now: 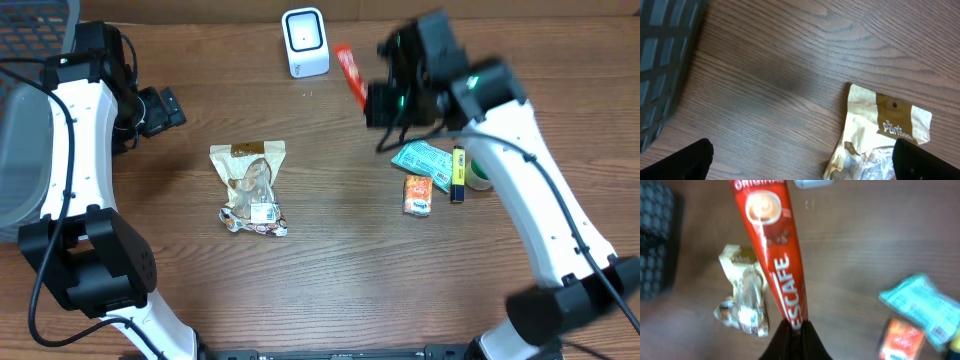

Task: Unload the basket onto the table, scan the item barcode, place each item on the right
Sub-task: 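Hold the Nescafe stick in front of the white scanner, then carry the Nescafe stick right and drop it beside the highlighter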

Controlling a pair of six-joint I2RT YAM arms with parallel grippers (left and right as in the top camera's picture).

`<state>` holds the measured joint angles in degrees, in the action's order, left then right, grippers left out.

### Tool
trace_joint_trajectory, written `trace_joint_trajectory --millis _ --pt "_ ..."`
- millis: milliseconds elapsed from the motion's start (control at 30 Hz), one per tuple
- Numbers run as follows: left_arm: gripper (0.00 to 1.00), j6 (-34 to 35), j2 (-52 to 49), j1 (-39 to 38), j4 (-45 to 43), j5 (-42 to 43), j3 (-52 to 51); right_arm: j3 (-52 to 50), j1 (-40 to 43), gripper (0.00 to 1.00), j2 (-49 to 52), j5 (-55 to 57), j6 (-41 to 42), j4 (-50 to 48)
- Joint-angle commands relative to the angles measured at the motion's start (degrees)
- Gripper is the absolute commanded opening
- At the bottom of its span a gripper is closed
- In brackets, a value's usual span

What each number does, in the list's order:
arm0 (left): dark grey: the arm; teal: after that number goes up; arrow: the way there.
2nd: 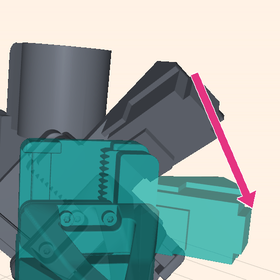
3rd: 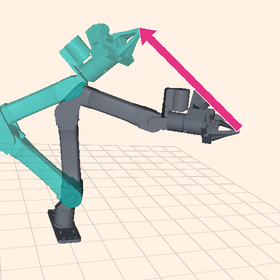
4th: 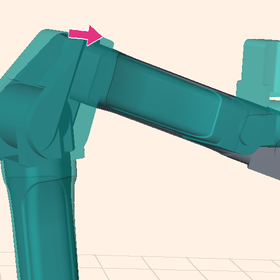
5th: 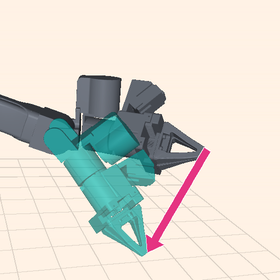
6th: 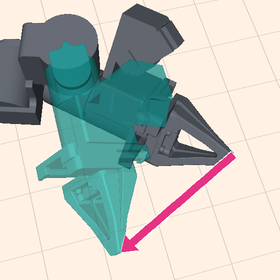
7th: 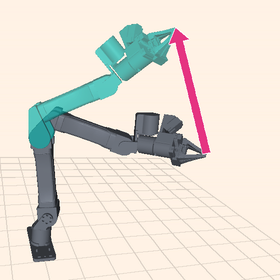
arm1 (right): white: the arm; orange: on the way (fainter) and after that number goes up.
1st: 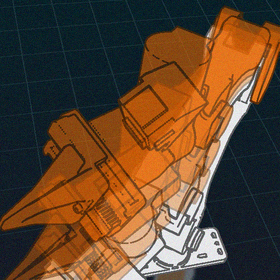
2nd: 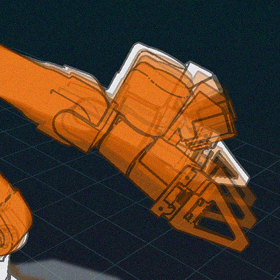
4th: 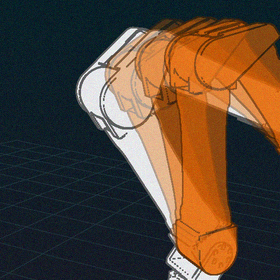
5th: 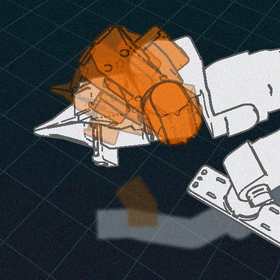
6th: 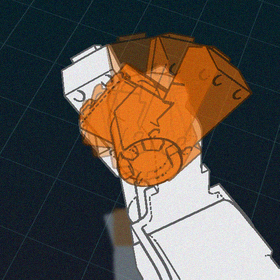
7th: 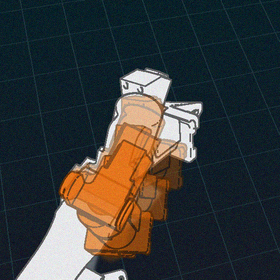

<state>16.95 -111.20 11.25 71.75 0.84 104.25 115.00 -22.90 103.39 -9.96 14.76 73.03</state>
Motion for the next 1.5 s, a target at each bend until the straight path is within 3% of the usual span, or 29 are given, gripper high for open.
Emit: trace_joint_trajectory --millis 0,100,333,500,967,1233,1467 --pt "1.00 -0.7 0.9 -0.4 0.0 0.1 1.0 15.9 0.2 0.03 7.8 6.2 -3.1 4.4" --pt "1.00 -0.7 0.9 -0.4 0.0 0.1 1.0 23.1 0.1 0.03 13.6 10.5 -5.6 4.0" --pt "1.00 -0.7 0.9 -0.4 0.0 0.1 1.0 22.1 0.1 0.04 23.6 14.4 -14.8 -10.2" --pt "1.00 -0.7 0.9 -0.4 0.0 0.1 1.0 22.1 0.1 0.04 31.7 18.9 -15.7 -19.2" --pt "1.00 -0.7 0.9 -0.4 0.0 0.1 1.0 22.1 -4.1 0.04 43.0 19.4 -15.4 -30.6" --pt "1.00 -0.7 0.9 -0.4 -0.1 0.1 1.0 22.1 -5.2 0.04 45.7 25.9 -10.0 -31.3" --pt "1.00 -0.7 0.9 -0.4 -0.1 0.1 1.0 22.1 -4.0 0.04 46.2 24.7 -3.7 -30.8"
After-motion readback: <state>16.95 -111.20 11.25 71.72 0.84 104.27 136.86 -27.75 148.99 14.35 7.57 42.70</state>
